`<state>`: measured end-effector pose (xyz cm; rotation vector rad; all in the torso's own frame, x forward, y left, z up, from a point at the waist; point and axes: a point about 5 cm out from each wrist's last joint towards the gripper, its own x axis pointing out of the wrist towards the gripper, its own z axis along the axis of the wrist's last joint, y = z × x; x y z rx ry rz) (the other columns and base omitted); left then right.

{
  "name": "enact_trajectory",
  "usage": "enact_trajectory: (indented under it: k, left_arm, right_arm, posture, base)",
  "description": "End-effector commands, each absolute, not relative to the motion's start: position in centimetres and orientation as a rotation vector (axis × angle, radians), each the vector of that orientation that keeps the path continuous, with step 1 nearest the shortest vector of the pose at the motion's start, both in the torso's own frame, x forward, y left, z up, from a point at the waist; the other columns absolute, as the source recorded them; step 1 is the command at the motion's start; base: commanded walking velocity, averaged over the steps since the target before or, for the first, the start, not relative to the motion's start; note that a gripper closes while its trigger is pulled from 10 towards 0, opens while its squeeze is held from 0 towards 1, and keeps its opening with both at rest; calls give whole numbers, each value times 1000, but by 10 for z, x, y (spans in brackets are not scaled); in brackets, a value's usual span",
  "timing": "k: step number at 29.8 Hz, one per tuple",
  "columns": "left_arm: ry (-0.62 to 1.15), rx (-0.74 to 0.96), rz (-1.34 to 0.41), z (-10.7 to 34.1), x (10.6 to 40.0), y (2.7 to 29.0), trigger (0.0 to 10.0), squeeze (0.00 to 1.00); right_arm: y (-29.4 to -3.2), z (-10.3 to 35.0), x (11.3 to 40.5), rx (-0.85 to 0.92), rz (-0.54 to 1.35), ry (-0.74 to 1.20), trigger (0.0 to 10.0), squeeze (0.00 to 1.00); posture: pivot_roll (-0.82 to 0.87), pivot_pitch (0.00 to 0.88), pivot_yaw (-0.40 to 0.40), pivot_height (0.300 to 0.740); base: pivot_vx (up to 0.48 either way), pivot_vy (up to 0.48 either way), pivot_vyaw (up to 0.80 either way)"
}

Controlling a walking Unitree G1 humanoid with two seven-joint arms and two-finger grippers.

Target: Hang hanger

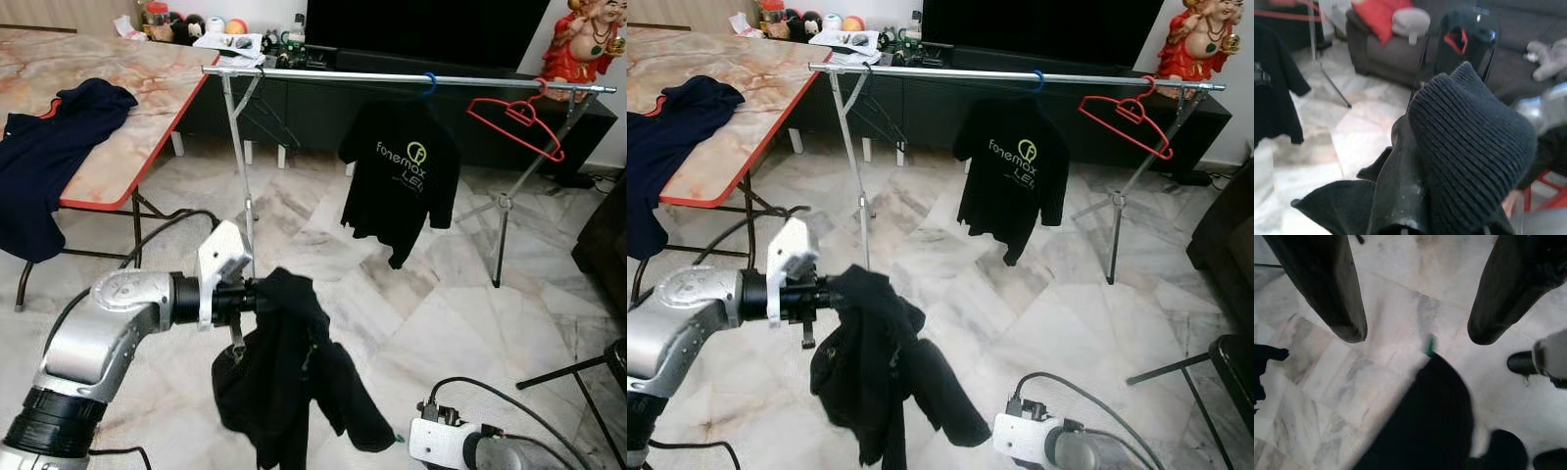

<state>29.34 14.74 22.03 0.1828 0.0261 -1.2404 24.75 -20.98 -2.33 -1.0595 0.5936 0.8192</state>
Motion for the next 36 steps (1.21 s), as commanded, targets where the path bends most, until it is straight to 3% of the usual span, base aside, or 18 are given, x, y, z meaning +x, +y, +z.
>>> enact_trajectory:
  k: [1, 11, 20, 36]
  left_arm:
    - [-45, 190, -1257, 238, 292, 144, 0, 0]
    - [-50, 183, -1232, 245, 296, 146, 0, 0]
    - [-61, 178, -1253, 251, 295, 146, 0, 0]
    - [-85, 193, -1325, 262, 285, 137, 0, 0]
  right_arm:
    - [-214, -31, 239, -1042, 785, 629, 10000, 0]
    - [-226, -37, 237, -1107, 581, 649, 10000, 0]
    - [-237, -41, 232, -1048, 463, 709, 10000, 0]
    - [-225, -39, 239, -966, 470, 690, 10000, 0]
  posture:
    - [38, 111, -73, 740]
    - [47, 112, -61, 740]
    - [52, 112, -50, 740]
    - [72, 117, -38, 740]
  base:
    - [0, 0, 0]
    - [0, 0, 0]
    - [0, 0, 0]
    - [0, 0, 0]
